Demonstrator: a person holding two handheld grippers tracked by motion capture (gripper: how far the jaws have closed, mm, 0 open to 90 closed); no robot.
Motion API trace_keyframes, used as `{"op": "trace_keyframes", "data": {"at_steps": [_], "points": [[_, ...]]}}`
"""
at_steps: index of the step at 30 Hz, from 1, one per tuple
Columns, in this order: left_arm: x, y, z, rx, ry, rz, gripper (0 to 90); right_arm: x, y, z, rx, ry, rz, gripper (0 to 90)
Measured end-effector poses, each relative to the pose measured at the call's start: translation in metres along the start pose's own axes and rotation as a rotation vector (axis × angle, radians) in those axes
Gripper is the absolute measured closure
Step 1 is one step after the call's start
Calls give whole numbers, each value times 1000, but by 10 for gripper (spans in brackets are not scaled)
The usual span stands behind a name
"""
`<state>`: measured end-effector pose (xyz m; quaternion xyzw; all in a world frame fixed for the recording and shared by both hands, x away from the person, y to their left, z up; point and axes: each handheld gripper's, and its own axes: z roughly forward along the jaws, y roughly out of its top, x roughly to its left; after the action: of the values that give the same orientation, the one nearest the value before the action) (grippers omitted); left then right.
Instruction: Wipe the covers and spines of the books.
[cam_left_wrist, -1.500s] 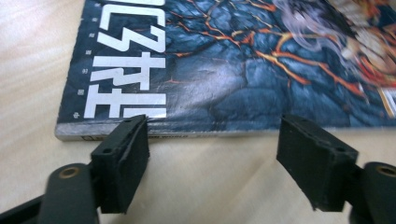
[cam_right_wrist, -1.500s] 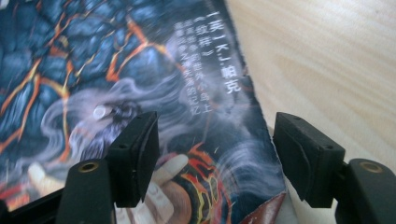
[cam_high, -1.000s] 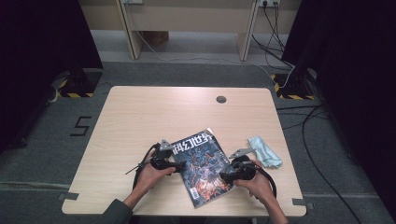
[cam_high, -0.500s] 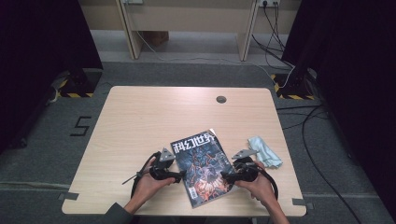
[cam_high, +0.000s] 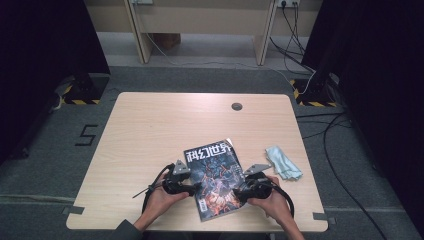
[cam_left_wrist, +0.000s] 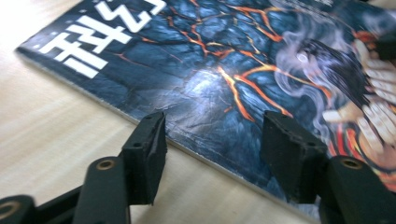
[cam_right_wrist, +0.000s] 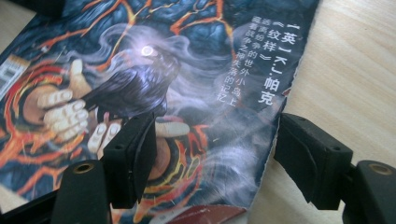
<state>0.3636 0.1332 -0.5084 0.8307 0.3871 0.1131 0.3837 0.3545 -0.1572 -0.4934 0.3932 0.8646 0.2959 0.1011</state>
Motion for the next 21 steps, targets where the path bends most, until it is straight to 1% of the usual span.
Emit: {"op": "trace_keyframes", "data": {"at_steps": [3,6,8,9,10,11,14,18,20,21], "points": [[3,2,1,-2,3,5,451,5,0,-1,1,-19,-26,299],[4,5,3,-2,10,15,464,10,0,-1,4,-45,-37,299],[4,5,3,0,12,20,472,12,0,-1,3,-51,-39,299],[4,7,4,0,19,29,476,13,1,-1,3,-59,-38,299],[4,7,4,0,19,29,482,13,1,-1,3,-59,-38,299],[5,9,6,-3,29,38,487,13,1,0,2,-61,-21,297],[8,11,8,-5,37,36,492,13,1,2,-8,-67,-3,296],[12,14,10,-6,47,34,498,14,5,5,-11,-81,3,288],[14,17,13,-8,71,42,507,14,8,7,-9,-87,8,278],[15,19,14,-10,75,46,508,14,9,8,-4,-89,9,275]]}}
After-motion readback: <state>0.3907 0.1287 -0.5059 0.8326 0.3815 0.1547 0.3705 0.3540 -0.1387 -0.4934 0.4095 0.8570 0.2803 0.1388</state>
